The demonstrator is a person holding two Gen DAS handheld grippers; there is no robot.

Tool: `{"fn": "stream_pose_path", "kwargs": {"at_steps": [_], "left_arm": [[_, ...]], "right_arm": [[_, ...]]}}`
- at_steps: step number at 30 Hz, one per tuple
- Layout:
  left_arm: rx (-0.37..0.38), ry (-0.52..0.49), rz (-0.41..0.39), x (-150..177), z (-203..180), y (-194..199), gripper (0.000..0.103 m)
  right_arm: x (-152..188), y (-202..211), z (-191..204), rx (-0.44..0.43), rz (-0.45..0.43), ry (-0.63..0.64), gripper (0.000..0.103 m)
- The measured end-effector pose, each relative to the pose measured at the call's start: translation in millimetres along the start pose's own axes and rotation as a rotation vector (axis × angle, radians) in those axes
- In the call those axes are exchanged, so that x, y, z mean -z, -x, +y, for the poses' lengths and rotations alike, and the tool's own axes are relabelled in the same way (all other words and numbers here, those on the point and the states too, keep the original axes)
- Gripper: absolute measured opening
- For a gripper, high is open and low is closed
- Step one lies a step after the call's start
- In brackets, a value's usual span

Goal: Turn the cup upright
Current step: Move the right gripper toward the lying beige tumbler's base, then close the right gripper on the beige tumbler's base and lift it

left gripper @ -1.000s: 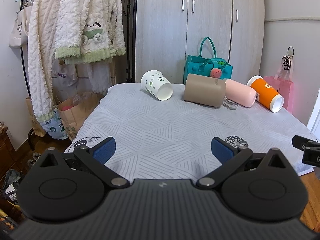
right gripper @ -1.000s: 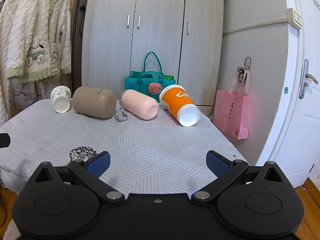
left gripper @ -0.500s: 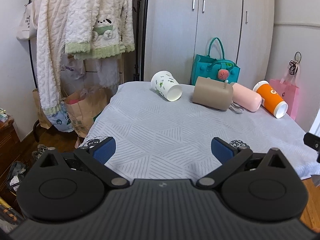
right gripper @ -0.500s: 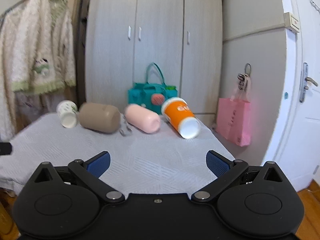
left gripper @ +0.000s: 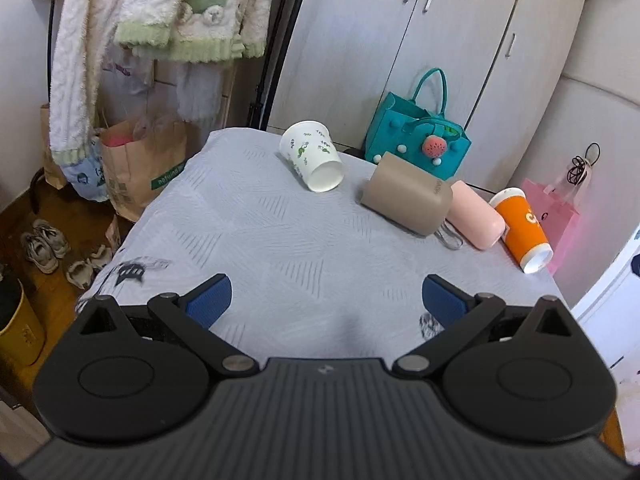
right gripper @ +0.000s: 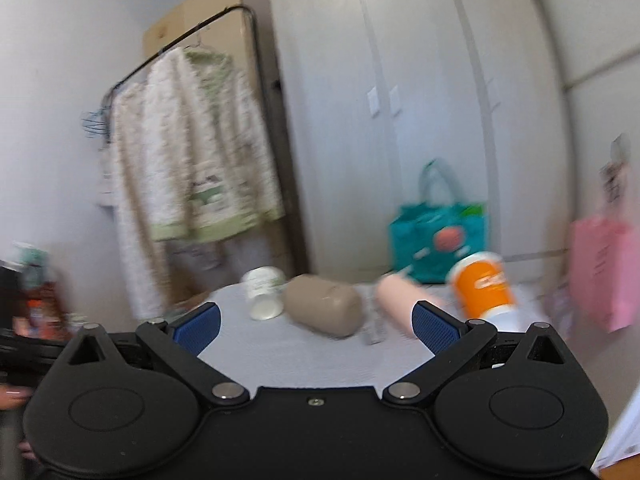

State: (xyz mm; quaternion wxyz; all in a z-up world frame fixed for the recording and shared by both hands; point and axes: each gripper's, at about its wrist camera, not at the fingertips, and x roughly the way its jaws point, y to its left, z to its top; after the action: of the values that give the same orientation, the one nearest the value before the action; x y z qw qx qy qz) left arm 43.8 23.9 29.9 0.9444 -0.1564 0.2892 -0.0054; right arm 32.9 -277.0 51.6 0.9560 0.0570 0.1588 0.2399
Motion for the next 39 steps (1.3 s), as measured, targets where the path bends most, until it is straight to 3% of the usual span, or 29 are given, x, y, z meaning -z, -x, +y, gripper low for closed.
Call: {"fn": "stream_pose_path", "kwargs": {"at_steps": [3, 6, 11, 16, 19, 26, 31, 39], "left_arm": [[0.012, 0.019, -0.003, -18.0, -5.6, -12.6, 0.103], [0.080, 0.044, 0.025, -35.1, -10.0, -27.3, 0.103], [0.128, 0.061, 0.082, -53.3, -23.2, -61.6, 0.103], [0.136, 0.108, 0.115, -63.2, -24.8, -91.9, 0.102], [0.143, 0.114, 0.138, -67.8, -25.3, -108.6, 0.102], [0.164, 0.115, 0.178, -72.7, -29.2, -132.2, 0.100], [0.144, 0.078, 0.168, -73.3, -23.2, -142.3, 0.099], [0.150, 0.102, 0.182, -72.8, -3.7, -153.1, 0.099]], "right_arm": [[-14.6, -18.4, 3.8, -0.022, 0.067, 0.084, 0.103], [-26.9, -49.1, 11.1, -0.032, 0.159, 0.222, 0.103], [-42.4, -90.0, 11.0, -0.126, 0.289, 0.319, 0.103], [-52.5, -122.7, 22.8, -0.138, 0.300, 0.535, 0.102], [-55.5, -148.4, 26.2, -0.175, 0.355, 0.616, 0.102], [-55.9, -198.7, 22.8, -0.205, 0.463, 0.686, 0.102], [-53.7, -224.9, 1.6, -0.287, 0.449, 0.646, 0.098], [-38.4, -270.8, -0.5, -0.289, 0.532, 0.744, 0.093]]}}
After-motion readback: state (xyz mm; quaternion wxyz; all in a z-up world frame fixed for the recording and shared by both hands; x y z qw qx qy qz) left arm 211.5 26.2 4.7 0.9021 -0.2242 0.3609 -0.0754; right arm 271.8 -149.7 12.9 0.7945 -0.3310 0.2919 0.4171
